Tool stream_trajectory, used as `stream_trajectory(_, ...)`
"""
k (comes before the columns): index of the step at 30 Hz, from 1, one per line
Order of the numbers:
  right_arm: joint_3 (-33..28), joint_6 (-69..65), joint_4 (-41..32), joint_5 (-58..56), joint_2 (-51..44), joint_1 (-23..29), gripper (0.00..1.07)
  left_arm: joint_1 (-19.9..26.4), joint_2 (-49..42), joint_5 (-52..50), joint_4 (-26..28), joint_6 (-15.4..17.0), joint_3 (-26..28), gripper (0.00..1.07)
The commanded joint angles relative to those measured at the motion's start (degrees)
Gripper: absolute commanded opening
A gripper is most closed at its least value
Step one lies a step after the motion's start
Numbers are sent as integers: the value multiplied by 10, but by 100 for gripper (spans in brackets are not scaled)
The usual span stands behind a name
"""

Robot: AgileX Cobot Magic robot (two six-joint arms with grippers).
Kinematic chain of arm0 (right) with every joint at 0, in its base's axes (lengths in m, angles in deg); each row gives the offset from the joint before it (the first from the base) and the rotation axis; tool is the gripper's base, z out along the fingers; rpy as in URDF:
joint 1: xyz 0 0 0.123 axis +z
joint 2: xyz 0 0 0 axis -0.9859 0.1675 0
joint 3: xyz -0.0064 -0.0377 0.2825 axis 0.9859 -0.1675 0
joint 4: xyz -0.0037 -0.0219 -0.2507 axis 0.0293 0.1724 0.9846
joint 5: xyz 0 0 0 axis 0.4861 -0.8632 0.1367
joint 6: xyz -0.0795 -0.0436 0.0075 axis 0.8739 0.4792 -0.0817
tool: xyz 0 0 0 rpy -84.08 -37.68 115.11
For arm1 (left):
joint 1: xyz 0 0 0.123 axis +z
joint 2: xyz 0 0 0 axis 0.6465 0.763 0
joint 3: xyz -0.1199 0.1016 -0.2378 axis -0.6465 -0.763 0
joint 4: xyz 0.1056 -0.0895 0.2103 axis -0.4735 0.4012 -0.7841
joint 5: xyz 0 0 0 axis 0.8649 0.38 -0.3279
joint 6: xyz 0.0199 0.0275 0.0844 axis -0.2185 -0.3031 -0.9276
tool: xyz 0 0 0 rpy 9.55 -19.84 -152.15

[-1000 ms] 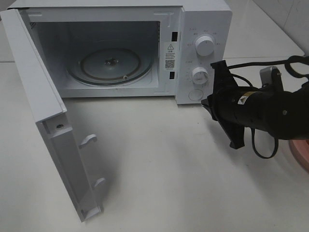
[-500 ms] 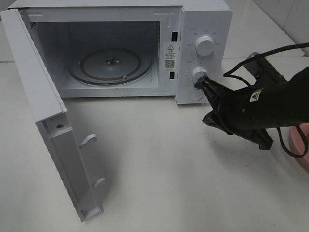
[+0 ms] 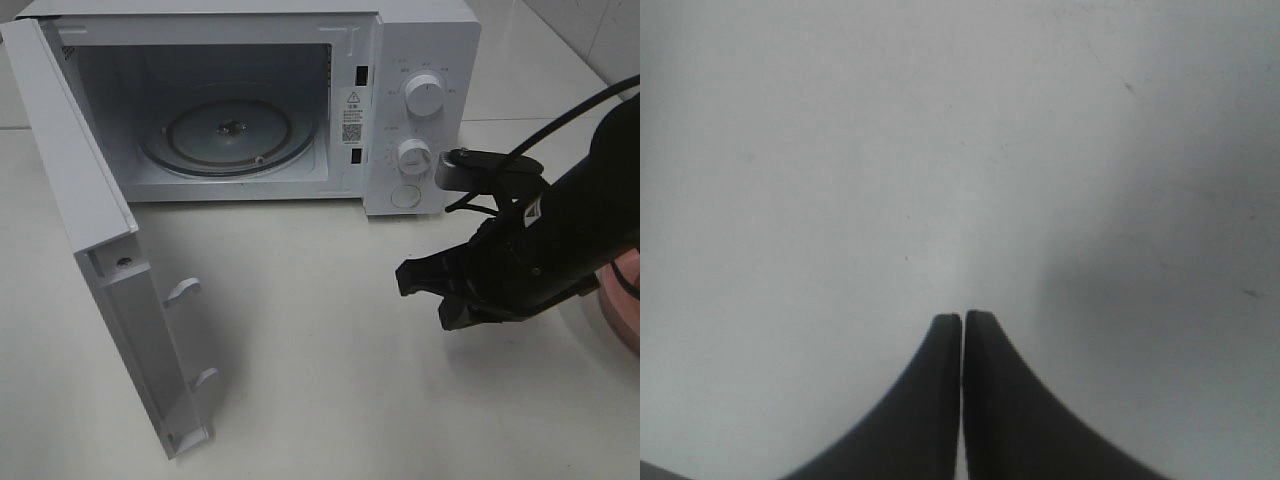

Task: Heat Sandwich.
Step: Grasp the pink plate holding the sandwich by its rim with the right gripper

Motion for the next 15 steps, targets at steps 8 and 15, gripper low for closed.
stream_trajectory(8,65,18,141,-181,-48,-7,7,1,-15,-3,2,-1,-1,97)
stream_trajectory(15,68,19,139,-203,-58,-63,9,1,-15,-3,2,-1,-1,97)
